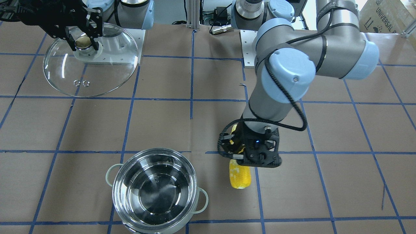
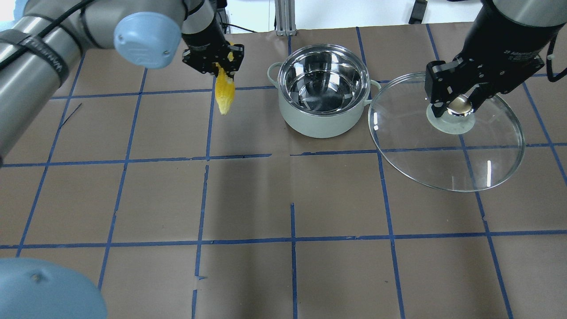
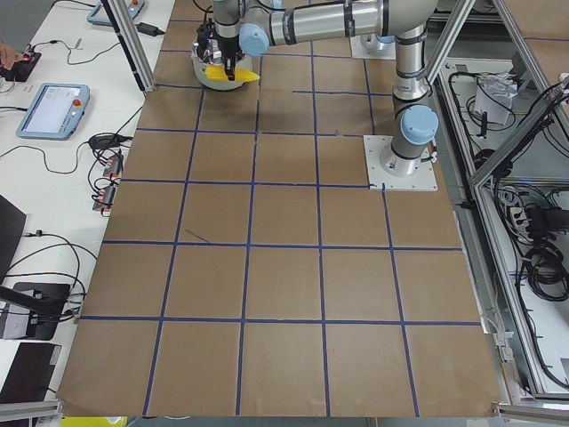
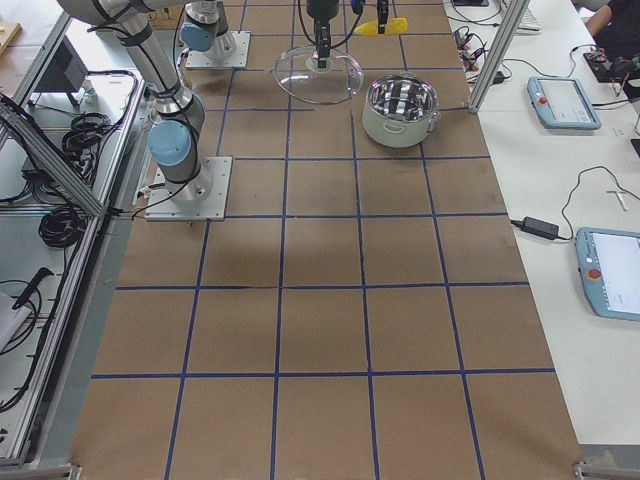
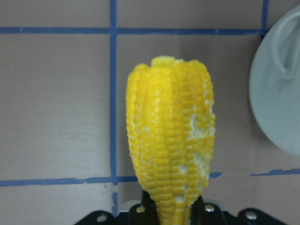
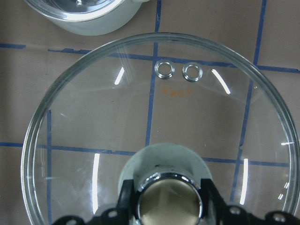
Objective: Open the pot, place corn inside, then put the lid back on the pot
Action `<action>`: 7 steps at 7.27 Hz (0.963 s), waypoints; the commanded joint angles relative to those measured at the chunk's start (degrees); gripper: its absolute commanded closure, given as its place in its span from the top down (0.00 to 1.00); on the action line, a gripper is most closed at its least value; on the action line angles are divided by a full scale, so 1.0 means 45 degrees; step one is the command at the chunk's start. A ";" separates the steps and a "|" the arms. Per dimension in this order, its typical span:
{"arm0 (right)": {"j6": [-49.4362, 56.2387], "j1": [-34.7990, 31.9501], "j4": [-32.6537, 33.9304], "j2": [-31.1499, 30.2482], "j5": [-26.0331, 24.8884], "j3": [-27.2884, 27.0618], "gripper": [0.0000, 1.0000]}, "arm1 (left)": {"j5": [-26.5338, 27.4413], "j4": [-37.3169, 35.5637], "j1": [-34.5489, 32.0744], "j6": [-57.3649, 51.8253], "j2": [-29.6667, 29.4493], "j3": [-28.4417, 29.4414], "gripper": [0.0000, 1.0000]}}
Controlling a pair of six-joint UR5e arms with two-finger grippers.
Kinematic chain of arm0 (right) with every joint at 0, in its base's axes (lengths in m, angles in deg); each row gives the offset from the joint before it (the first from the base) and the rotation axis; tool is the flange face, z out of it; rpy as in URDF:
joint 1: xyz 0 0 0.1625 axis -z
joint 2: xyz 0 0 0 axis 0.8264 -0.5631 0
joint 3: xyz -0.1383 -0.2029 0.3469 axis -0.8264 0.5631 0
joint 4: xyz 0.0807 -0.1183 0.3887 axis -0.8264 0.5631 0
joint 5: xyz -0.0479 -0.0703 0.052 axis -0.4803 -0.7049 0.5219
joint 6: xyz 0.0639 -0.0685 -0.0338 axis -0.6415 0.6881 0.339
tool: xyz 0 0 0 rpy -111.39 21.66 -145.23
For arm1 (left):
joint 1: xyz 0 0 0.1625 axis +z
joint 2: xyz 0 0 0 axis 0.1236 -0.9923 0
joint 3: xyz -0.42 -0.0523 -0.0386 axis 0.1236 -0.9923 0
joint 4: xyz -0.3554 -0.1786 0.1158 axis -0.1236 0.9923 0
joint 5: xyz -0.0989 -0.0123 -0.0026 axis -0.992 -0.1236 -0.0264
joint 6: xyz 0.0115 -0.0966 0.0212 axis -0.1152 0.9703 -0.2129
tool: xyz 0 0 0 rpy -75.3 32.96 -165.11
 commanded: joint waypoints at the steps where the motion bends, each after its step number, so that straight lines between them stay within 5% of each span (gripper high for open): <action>1: -0.0040 0.0000 0.0722 -0.0034 0.0021 -0.0578 0.46 | 0.0263 0.0186 -0.1517 0.0145 -0.1803 0.2403 0.11; 7: -0.0001 -0.0117 0.0745 -0.0034 0.0001 -0.0562 0.46 | 0.0285 -0.1450 -0.2223 0.0631 -0.2706 0.2760 0.13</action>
